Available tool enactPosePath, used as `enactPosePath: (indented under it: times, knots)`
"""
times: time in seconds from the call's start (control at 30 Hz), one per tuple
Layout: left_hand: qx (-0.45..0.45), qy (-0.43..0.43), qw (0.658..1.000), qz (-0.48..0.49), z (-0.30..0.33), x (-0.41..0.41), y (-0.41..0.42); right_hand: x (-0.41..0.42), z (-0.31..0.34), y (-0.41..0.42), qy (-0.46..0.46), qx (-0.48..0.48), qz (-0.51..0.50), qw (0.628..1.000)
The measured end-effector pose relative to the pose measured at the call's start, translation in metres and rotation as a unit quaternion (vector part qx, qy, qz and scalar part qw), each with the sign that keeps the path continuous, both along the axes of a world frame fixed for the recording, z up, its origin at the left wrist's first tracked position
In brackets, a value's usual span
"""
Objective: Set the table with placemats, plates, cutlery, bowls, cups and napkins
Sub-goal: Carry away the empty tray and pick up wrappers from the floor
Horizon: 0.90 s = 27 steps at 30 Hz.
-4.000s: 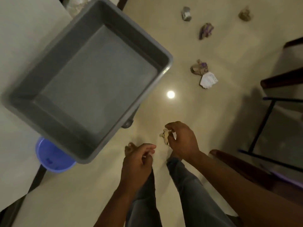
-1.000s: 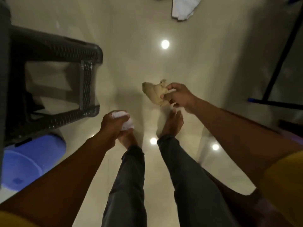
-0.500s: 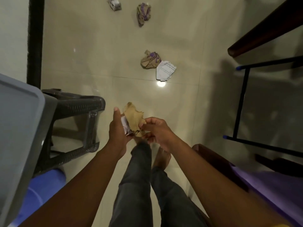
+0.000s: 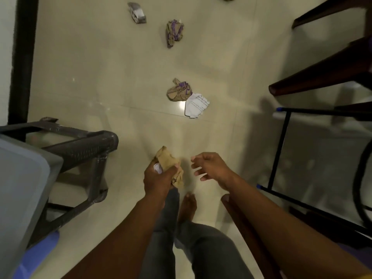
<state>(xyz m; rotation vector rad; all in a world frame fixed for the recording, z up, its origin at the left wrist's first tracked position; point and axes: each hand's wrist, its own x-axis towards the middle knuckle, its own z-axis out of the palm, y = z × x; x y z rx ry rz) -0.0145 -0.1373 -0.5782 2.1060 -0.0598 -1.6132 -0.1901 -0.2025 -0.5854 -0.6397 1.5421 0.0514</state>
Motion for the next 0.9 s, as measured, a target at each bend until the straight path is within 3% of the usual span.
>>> enactPosePath:
  times: [0.2,0.53,0.73,0.9]
  knots:
    - [-0.003,-0.036,0.998,-0.051,-0.036,0.02,-0.034,-0.023,-0.076,-0.066,0.088,-0.037,-0.033,0.995]
    - [-0.025,-0.067,0.996,-0.057,-0.146,0.035,-0.081,-0.029,-0.246,-0.155,0.191,-0.071,0.037,0.978]
    - [-0.018,-0.074,0.996,-0.045,-0.197,0.026,-0.094,-0.027,-0.331,-0.182,0.238,-0.081,-0.128,0.959]
    - [-0.011,-0.061,0.998,-0.031,-0.221,0.015,-0.1,-0.028,-0.37,-0.2,0.221,-0.051,-0.202,0.953]
